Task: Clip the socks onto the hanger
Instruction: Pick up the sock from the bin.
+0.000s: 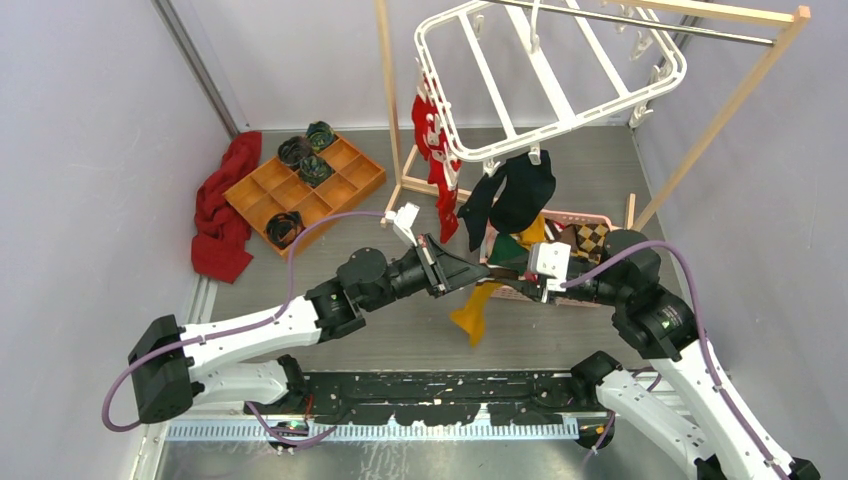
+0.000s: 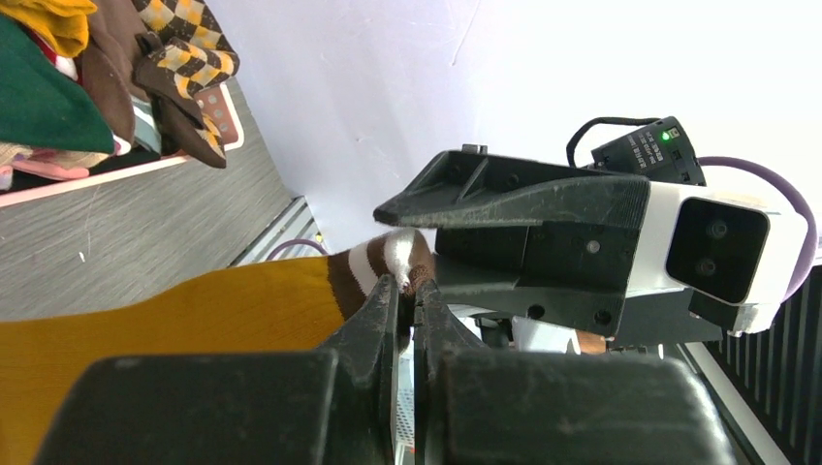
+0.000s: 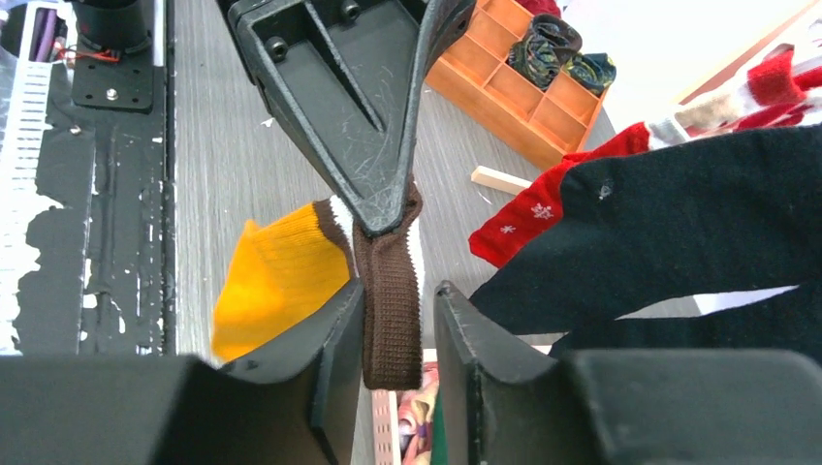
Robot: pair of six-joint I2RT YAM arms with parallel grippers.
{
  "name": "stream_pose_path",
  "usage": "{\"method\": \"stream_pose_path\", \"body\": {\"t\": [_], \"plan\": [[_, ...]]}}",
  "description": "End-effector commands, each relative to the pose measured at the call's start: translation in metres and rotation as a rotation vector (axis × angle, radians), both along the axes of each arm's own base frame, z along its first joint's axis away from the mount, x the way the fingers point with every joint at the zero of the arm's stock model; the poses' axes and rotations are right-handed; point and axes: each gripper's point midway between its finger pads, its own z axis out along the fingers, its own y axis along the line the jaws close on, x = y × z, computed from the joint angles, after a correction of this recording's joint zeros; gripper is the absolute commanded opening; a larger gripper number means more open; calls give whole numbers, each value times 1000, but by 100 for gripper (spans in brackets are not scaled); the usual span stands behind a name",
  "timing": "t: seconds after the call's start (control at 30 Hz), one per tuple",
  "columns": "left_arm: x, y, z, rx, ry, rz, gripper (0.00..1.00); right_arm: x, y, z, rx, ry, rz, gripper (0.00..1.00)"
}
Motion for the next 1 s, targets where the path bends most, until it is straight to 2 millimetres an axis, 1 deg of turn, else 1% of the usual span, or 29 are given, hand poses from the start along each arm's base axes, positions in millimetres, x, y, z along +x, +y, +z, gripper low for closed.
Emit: {"method": "stream_pose_path", "body": {"t": [0.0,0.1,0.13,0.23,0.33,0.37,0.47,0.5,0.6,0.67,0.73,0.87,0.9,0.97], "plan": [[-2,-1,36,-93,-22,-21,0,12,-1,14,11,-76,-43,29],[1,1,32,-85,-14,-9,0,9,-2,16,3,-63,-35,11],[3,2,31,-82,-11,-2,2,7,-2,15,-2,-55,-30,7],[7,10,29,-81,-26,16,22,3,-2,11,-6,-15,-25,2],[8,24,32,-72,-129,45,47,0,-2,8,12,73,-44,1],[6,33,36,-62,-213,60,57,-3,0,7,29,121,-35,1],[-3,54,40,-21,-457,88,73,-12,5,3,59,213,0,1],[-9,59,37,2,-546,82,79,-14,7,3,72,238,8,1],[-28,70,31,76,-793,19,81,-17,11,4,103,281,37,1],[-36,70,28,131,-928,-39,79,-20,13,4,104,295,59,1],[-41,65,27,164,-978,-95,77,-21,15,5,107,296,75,1],[-36,48,27,207,-1068,-140,73,-20,16,7,110,293,83,1],[-33,43,30,209,-1084,-140,73,-20,17,7,110,293,85,1],[-29,34,27,221,-1098,-148,71,-20,17,7,110,295,87,1]]}}
